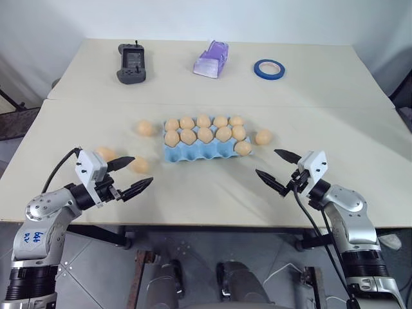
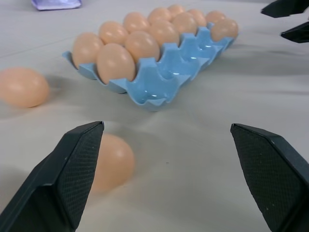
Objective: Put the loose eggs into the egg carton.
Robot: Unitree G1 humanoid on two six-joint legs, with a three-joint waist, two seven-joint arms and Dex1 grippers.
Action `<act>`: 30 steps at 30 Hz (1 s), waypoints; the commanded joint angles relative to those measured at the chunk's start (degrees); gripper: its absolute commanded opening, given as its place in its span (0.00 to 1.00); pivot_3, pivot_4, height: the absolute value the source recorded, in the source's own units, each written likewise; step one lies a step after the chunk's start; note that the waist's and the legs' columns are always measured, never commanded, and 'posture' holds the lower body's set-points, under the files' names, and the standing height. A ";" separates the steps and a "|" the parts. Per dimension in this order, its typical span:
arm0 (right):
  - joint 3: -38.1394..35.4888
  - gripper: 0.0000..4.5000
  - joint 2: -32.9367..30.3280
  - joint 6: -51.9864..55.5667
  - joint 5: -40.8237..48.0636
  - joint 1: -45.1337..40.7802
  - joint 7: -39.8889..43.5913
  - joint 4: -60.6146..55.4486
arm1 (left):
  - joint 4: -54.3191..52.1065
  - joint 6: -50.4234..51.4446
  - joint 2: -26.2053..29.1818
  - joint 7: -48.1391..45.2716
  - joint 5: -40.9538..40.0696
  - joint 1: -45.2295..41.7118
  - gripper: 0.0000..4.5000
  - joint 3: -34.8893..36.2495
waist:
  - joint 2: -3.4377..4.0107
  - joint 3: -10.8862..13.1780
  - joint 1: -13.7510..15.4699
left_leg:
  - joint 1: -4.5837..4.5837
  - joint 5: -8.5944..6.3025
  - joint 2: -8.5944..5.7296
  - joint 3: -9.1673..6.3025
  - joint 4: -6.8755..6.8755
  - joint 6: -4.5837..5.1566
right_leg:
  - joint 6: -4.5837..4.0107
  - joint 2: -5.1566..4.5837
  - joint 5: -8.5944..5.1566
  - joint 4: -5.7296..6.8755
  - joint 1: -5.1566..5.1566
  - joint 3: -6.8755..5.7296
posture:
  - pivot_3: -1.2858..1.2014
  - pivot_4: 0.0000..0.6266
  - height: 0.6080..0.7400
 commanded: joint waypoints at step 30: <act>-4.57 0.99 2.47 5.89 -2.25 -13.37 -14.74 10.80 | 0.59 -15.15 -7.50 -5.26 5.64 -6.56 1.00 -11.96 | 0.01 0.00 -0.05 | 0.05 0.05 0.04 0.00 0.34 0.03 | 0.09 0.14 0.05 0.26 0.05 0.06 | 0.52 0.24 1.00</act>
